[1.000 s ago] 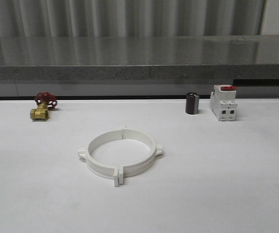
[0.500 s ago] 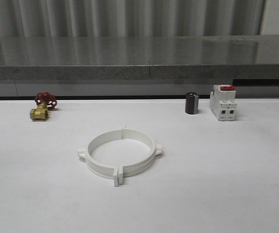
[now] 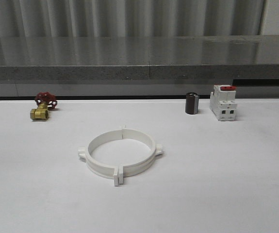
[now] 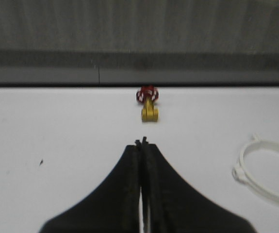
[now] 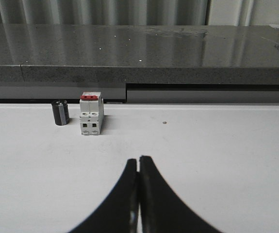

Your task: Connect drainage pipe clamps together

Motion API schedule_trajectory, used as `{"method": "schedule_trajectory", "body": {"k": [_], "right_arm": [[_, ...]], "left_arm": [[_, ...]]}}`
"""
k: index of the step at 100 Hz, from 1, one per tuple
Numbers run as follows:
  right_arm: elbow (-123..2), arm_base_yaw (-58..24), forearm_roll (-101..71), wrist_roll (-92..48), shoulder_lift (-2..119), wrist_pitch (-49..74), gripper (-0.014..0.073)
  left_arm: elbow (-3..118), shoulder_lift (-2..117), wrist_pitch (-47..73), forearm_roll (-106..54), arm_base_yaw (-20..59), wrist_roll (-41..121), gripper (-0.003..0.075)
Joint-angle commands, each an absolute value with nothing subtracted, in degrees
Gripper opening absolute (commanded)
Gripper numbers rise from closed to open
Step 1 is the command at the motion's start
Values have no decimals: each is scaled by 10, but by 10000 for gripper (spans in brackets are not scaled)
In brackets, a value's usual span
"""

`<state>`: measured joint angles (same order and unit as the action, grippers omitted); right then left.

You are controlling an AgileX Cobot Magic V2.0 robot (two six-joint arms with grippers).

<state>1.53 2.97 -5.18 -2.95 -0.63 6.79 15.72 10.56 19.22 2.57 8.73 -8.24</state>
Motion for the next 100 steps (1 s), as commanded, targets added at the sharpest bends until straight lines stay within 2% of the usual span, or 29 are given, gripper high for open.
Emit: {"method": "schedule_trajectory", "body": {"k": [1, 20, 37, 100], "right_arm": [[7, 32, -47, -30, -15, 21, -118], [7, 32, -47, -30, -15, 21, -118], [7, 32, -47, -30, -14, 22, -118], [7, 32, -47, -30, -14, 23, -118]], "left_arm": [[129, 78, 69, 19, 87, -84, -20], [35, -23, 56, 8, 87, -83, -20], [-18, -21, 15, 20, 72, -83, -20], [-17, -21, 0, 39, 42, -83, -20]]}}
